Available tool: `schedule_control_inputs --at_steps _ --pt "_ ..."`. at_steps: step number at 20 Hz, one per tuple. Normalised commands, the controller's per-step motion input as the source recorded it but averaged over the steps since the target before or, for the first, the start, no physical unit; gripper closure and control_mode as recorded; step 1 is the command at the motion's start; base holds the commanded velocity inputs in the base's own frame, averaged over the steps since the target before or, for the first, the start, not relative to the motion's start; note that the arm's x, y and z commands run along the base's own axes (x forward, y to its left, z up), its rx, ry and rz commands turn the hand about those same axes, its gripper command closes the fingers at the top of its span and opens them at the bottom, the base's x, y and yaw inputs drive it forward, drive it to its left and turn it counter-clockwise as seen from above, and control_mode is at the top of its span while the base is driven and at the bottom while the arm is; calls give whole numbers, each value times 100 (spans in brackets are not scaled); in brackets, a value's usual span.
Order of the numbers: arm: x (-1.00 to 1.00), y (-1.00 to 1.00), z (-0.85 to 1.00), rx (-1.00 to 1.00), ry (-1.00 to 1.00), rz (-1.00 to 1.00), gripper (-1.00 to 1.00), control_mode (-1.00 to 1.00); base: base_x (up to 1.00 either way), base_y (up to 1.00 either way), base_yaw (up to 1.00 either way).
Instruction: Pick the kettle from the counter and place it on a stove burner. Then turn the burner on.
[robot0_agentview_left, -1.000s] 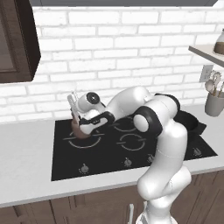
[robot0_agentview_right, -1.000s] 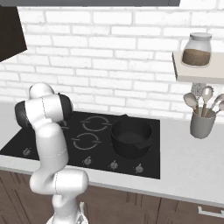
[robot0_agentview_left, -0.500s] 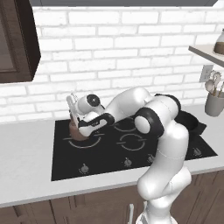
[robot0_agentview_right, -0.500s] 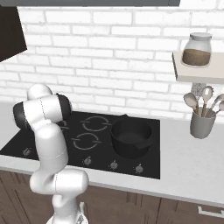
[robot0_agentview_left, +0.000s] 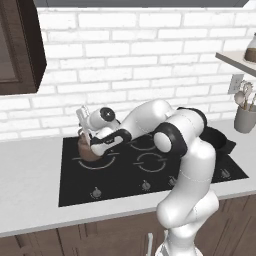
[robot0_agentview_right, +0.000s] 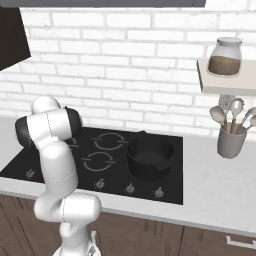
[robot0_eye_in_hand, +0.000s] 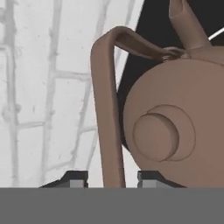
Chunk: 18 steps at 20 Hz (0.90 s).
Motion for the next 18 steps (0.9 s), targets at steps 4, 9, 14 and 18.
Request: schedule_control_inputs --at_steps 4,9,14,18 --pt "-3 -3 0 0 0 0 -100 -100 0 0 0" --pt "-8 -1 0 -3 0 0 -100 -100 0 0 0" --pt "-11 -1 19 0 0 0 -100 -100 0 0 0" --pt "0 0 56 0 0 0 -100 -100 0 0 0"
